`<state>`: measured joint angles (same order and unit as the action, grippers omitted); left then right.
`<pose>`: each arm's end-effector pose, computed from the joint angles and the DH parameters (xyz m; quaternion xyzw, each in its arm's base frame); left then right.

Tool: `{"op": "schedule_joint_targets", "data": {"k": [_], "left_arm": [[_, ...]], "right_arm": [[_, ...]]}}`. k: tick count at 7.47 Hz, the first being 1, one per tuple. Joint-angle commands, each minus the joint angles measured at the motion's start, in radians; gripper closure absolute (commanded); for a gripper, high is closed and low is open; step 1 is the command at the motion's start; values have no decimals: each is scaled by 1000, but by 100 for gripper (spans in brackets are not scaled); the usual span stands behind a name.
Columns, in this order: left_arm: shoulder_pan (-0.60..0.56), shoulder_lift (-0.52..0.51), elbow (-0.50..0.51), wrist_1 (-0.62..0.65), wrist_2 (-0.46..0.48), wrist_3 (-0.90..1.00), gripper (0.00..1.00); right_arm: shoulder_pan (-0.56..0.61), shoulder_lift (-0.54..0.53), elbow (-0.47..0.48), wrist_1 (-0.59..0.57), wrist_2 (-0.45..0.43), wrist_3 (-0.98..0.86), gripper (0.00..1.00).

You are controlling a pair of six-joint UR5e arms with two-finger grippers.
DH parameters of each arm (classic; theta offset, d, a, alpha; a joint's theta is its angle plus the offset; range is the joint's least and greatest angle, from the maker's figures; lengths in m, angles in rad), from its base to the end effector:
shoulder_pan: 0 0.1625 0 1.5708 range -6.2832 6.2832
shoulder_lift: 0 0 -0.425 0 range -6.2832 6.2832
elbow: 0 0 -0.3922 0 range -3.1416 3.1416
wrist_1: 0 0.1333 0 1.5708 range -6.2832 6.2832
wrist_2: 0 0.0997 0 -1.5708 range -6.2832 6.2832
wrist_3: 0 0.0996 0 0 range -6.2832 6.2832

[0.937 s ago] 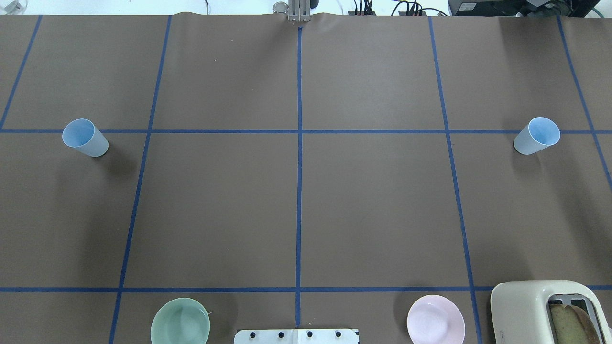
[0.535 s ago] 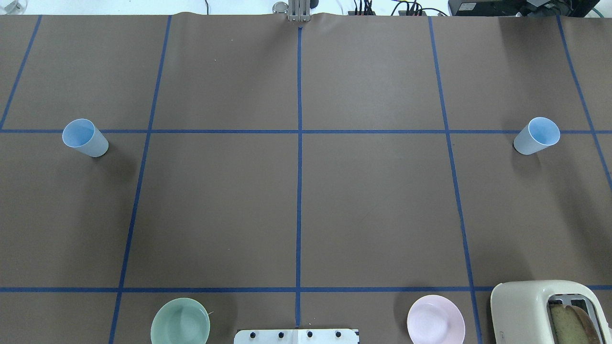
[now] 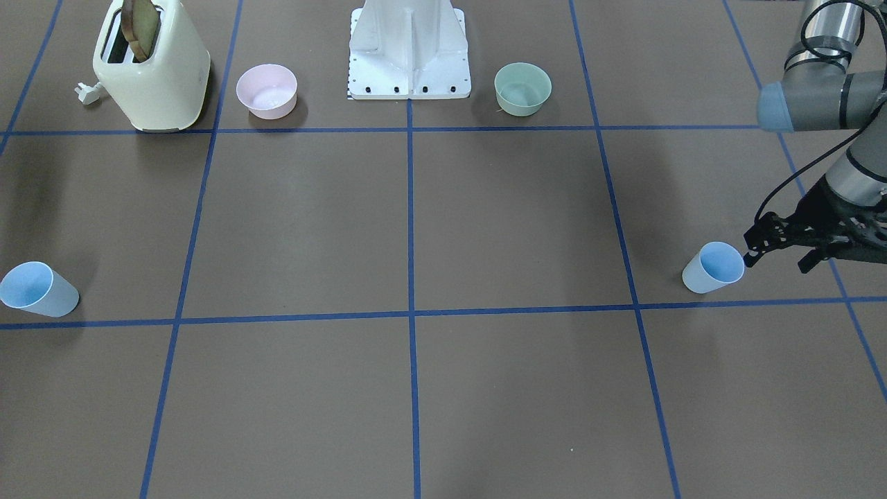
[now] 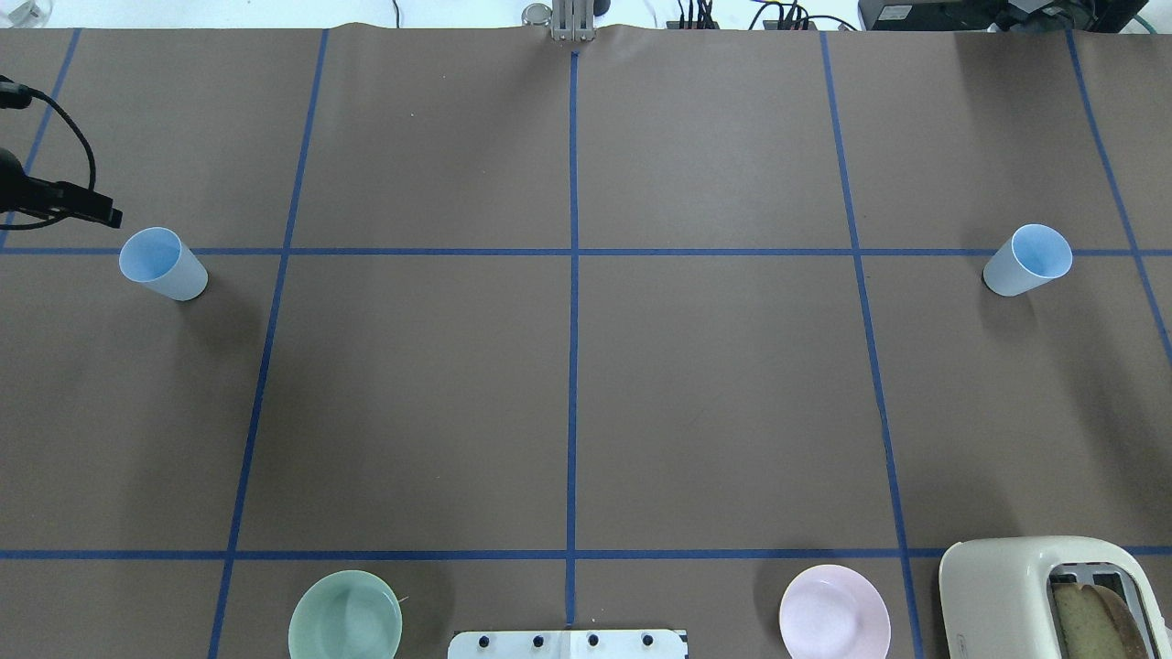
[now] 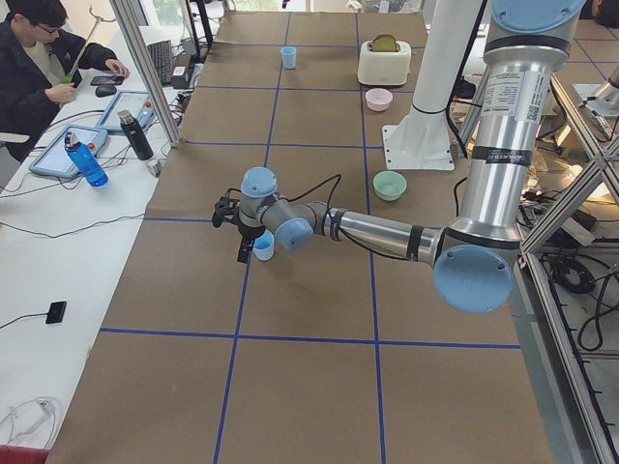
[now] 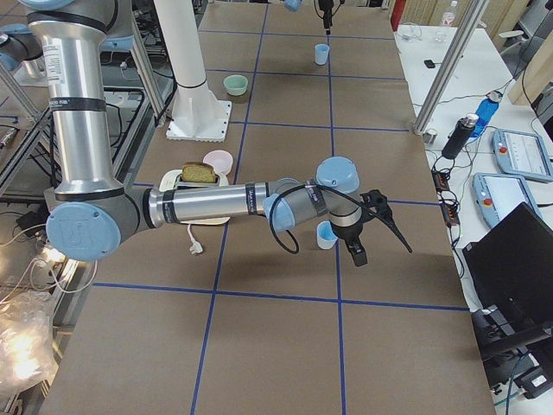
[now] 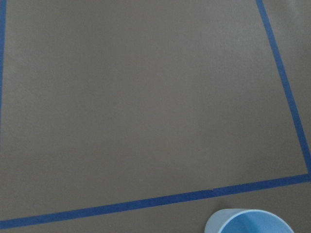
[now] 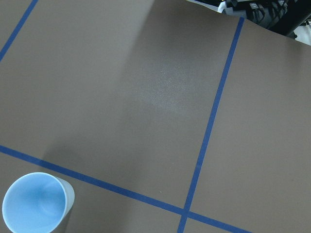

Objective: Stack blue cups with both arms
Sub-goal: 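Reach the left gripper down to the light blue cup on its side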

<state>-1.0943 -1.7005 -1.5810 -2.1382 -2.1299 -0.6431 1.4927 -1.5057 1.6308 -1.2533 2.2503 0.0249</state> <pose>0.1918 -0.5470 0.5286 0.1446 0.3961 0.0202 0.9065 0.0284 -0.5439 0.5650 0.1899 -0.3353 -0.0976 0.9176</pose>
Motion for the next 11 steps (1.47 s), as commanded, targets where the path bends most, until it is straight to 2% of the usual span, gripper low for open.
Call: {"op": "schedule_joint_targets", "data": {"k": [1, 2, 3, 5, 6, 7, 8, 9, 10, 11], "left_arm": [[78, -5, 4, 0, 57, -10, 25], [91, -5, 4, 0, 61, -1, 78], [93, 1, 3, -2, 61, -1, 100], [90, -4, -14, 0, 45, 16, 100], [90, -5, -60, 23, 32, 16, 100], [84, -17, -141, 126, 4, 14, 100], [83, -97, -233, 328, 7, 2, 100], [91, -228, -264, 507, 16, -31, 100], [156, -331, -263, 584, 19, -129, 100], [262, -399, -255, 589, 56, -244, 100]], "right_arm": [[-2, -2, -2, 0, 0, 0, 0], [0, -2, -2, 0, -1, 0, 0], [0, -2, -2, 0, -1, 0, 0], [0, -2, -2, 0, 0, 1, 0], [-2, -2, -2, 0, 0, 1, 0], [0, -2, -2, 0, 0, 1, 0], [0, -2, -2, 0, 0, 1, 0], [0, -2, -2, 0, 0, 1, 0], [0, -1, -2, 0, 2, 1, 0], [-2, -1, -2, 0, 2, 6, 0]]}}
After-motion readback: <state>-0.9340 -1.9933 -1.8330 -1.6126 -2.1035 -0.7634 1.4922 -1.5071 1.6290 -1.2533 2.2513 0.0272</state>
